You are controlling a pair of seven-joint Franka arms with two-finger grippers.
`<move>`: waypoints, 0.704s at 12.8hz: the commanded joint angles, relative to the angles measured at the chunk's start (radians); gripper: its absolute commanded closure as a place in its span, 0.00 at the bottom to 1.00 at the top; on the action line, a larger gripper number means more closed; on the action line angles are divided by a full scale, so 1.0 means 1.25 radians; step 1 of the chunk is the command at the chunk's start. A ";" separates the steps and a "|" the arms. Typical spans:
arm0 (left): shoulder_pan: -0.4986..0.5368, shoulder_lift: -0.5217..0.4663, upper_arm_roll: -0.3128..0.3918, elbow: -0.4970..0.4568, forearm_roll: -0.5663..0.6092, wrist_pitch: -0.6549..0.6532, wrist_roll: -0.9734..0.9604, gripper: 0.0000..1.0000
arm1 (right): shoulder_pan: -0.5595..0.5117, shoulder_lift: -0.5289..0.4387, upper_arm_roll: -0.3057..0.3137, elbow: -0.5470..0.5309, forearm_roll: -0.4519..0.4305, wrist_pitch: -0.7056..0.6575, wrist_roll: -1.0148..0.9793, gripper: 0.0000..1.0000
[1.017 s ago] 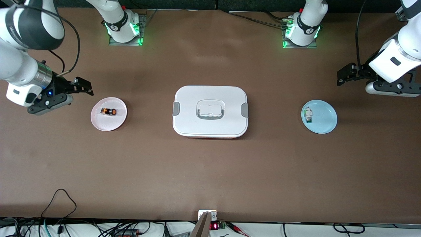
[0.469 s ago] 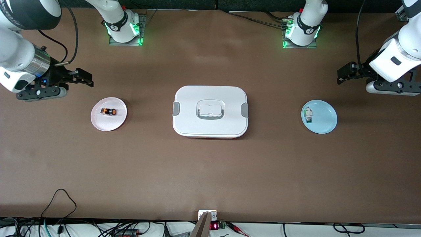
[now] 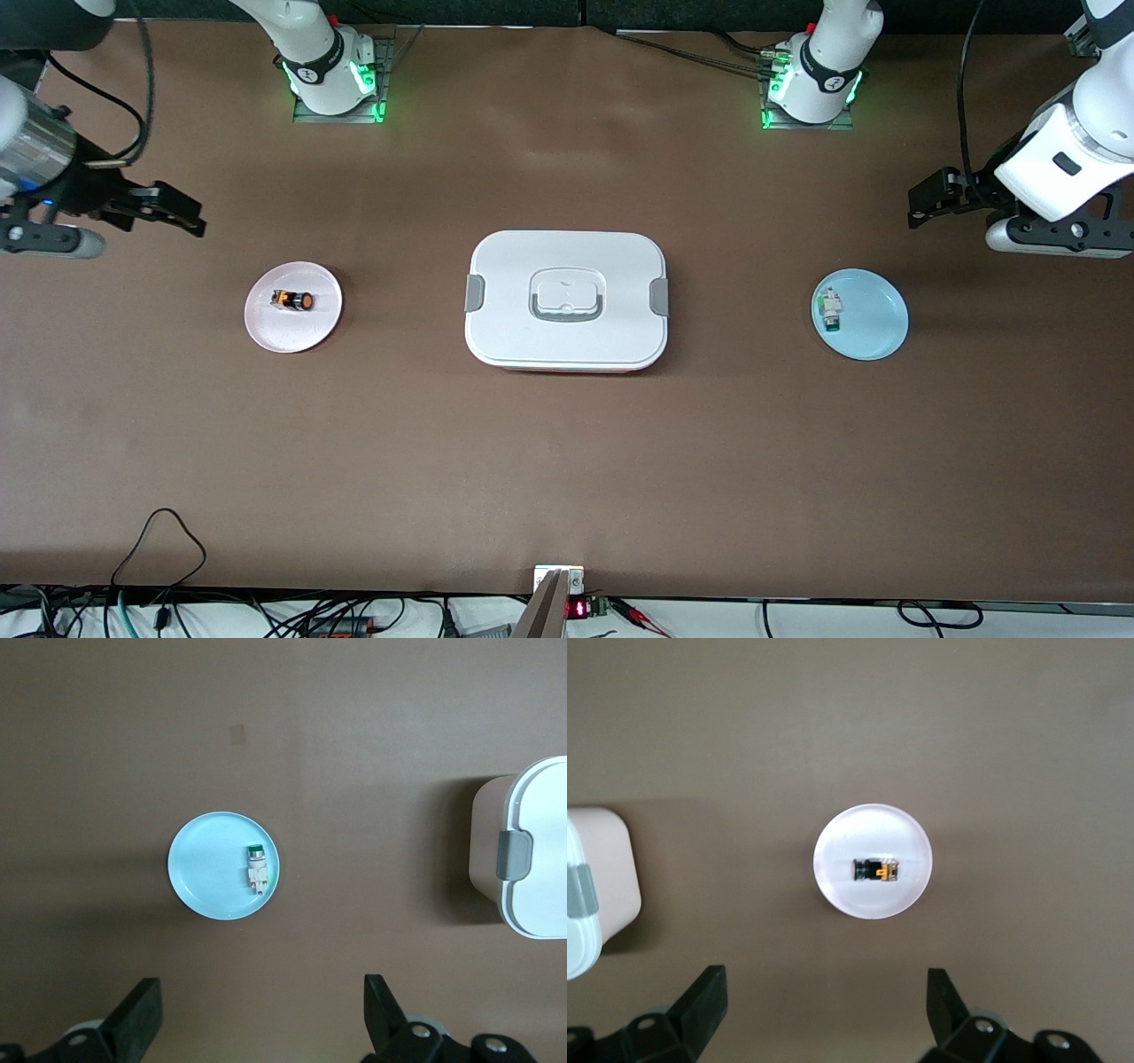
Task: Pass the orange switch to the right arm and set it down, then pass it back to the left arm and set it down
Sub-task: 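Raise the right gripper away from the pink plate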
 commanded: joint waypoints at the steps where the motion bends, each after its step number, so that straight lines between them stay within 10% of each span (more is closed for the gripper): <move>1: -0.007 0.027 -0.005 0.058 0.004 -0.008 -0.007 0.00 | -0.028 0.016 0.002 0.032 -0.059 -0.014 0.023 0.00; 9: 0.003 0.030 -0.004 0.057 -0.003 -0.022 0.004 0.00 | -0.109 0.066 0.019 0.032 -0.057 0.080 -0.064 0.00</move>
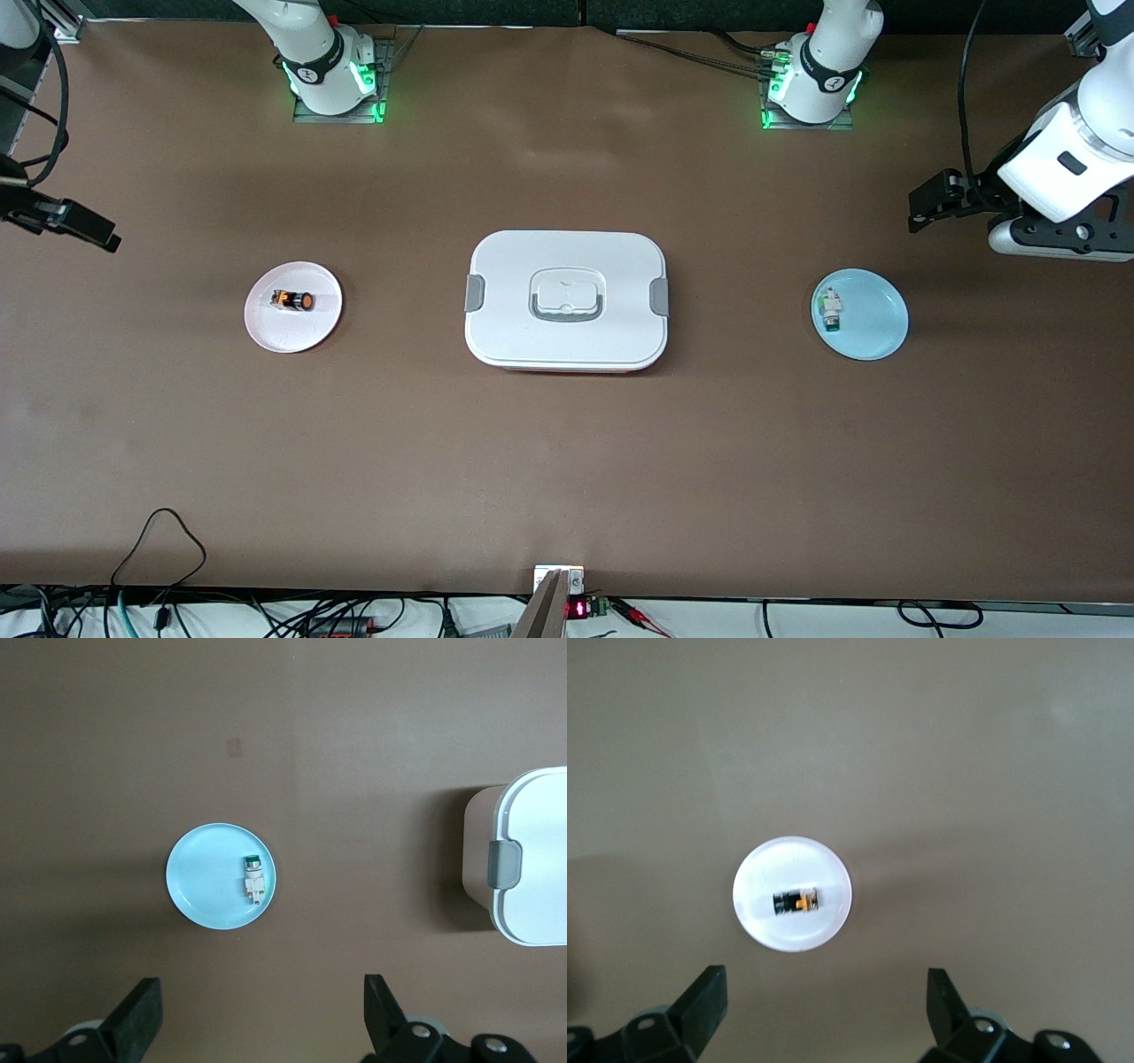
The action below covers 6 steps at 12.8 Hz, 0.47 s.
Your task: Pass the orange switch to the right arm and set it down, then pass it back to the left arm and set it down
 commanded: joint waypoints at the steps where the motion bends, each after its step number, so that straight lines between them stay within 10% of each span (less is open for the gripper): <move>1: 0.005 0.012 -0.001 0.024 -0.003 -0.021 0.003 0.00 | -0.012 0.047 0.019 0.021 0.010 0.029 -0.061 0.00; 6: 0.005 0.011 -0.003 0.023 -0.003 -0.022 0.003 0.00 | 0.009 0.027 0.020 -0.013 0.031 0.027 -0.062 0.00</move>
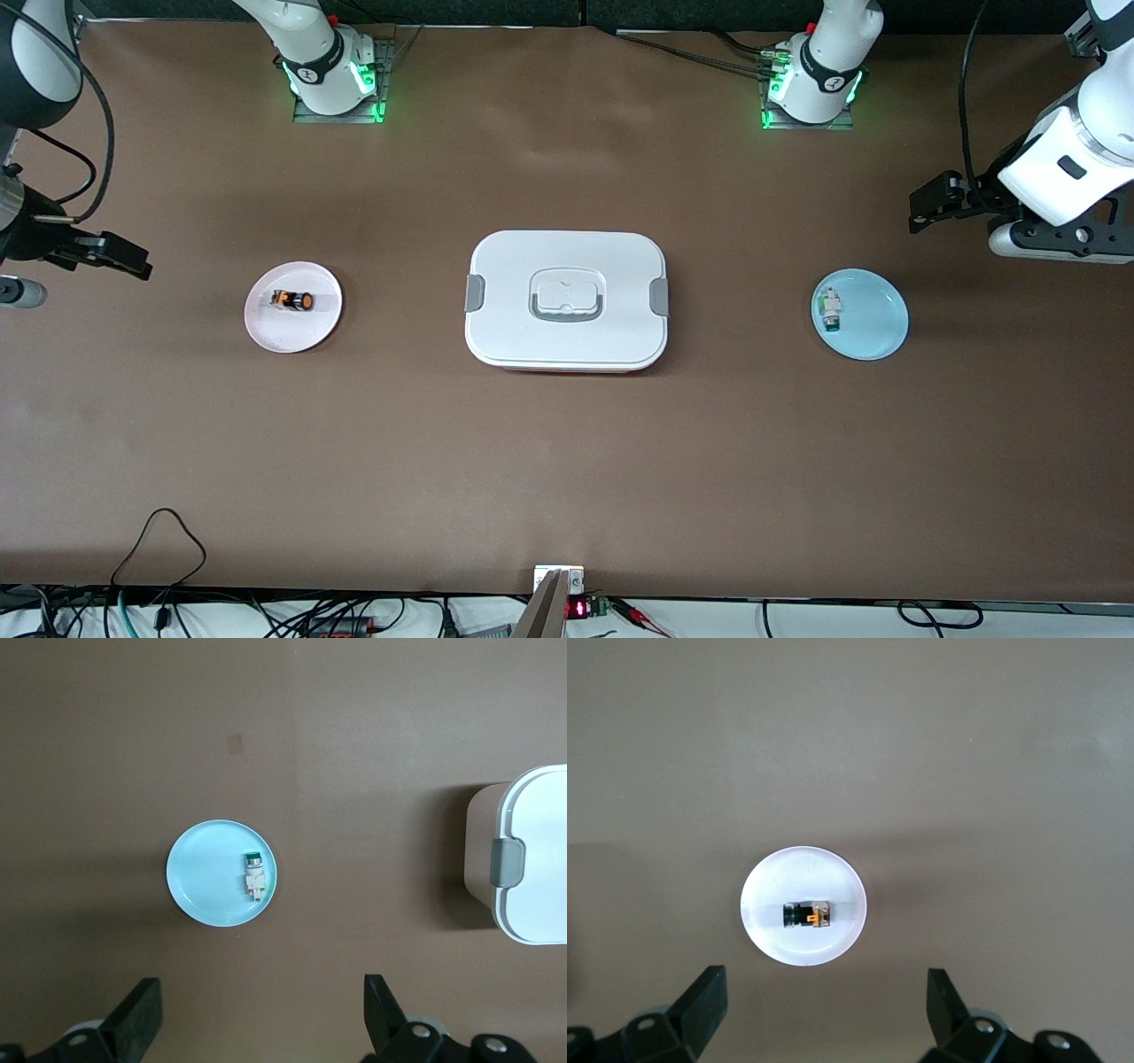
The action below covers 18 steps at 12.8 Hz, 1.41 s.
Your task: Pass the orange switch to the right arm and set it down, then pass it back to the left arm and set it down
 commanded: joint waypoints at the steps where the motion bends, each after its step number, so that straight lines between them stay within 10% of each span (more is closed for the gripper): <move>1: 0.003 0.009 -0.002 0.023 -0.002 -0.018 0.003 0.00 | 0.000 -0.038 0.001 -0.042 0.015 0.024 -0.015 0.00; 18: 0.003 0.009 -0.003 0.023 -0.003 -0.019 0.003 0.00 | -0.006 -0.029 -0.004 -0.021 0.015 -0.001 -0.065 0.00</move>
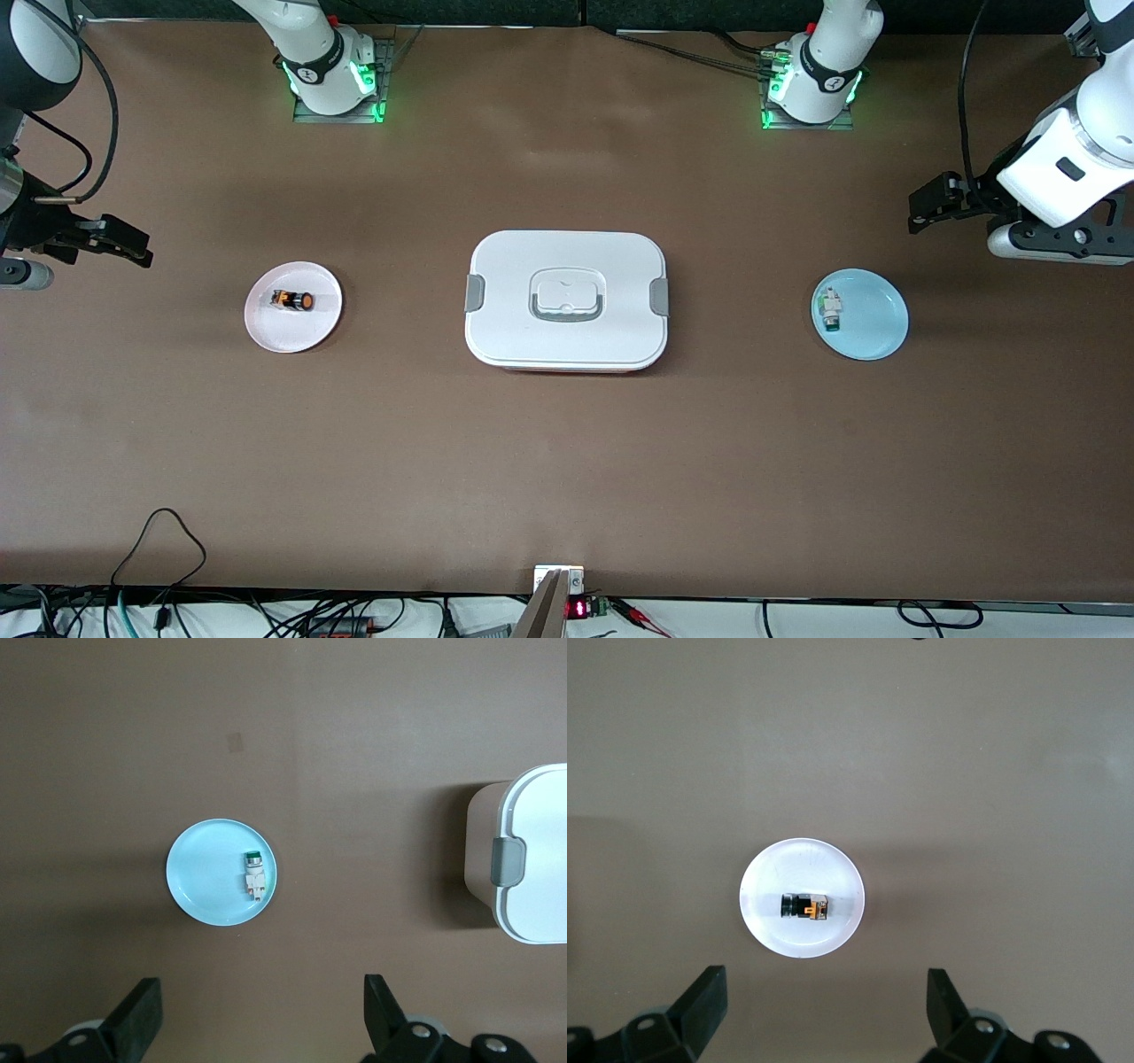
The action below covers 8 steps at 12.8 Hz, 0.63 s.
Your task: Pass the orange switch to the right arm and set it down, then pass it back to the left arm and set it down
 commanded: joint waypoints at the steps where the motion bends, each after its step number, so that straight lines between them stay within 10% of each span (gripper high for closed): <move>1: 0.003 0.008 -0.003 0.023 -0.003 -0.018 0.003 0.00 | -0.005 0.008 0.002 0.017 0.012 -0.014 0.009 0.00; 8: 0.003 0.008 -0.003 0.023 -0.003 -0.018 0.002 0.00 | -0.068 0.008 0.052 0.037 0.028 -0.015 0.003 0.00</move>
